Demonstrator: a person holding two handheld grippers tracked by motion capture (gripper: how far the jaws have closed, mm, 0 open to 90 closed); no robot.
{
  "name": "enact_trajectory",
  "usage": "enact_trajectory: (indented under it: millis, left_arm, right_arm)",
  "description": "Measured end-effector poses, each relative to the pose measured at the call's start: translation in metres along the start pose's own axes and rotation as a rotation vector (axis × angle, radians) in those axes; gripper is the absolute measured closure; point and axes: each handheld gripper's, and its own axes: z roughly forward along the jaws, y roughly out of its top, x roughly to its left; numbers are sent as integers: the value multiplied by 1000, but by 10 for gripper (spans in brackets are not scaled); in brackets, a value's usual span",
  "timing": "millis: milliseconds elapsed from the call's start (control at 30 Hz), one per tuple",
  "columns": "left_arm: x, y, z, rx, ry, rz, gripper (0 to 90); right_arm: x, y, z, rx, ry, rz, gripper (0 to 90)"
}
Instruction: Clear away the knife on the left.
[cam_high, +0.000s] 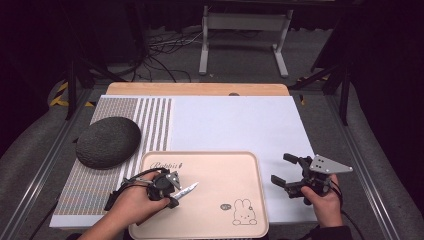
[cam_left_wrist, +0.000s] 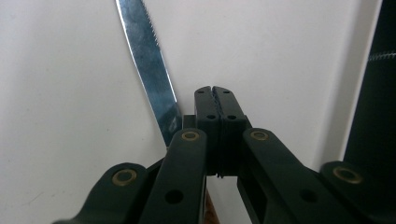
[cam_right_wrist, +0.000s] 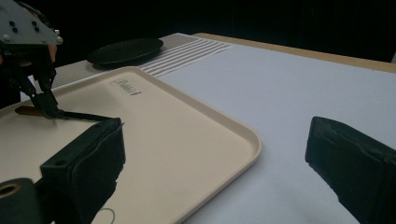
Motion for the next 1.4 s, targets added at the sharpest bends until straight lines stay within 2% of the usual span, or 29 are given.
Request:
enact_trajectory:
  millis: [100, 300, 667, 1400]
  left_arm:
    - [-2, 0, 2, 29, 20, 0, 900]
    - [-2, 1, 4, 49, 16, 3, 900]
    - [2, -3, 4, 22, -3, -20, 900]
    - [8, -13, 1, -21, 40, -74, 900]
  right_arm:
    - [0, 0, 0, -1, -1, 1, 58]
    - [0, 0, 0, 3, 0, 0, 58]
    - [0, 0, 1, 2, 4, -2, 58]
    - [0, -1, 1, 4, 6, 4, 58]
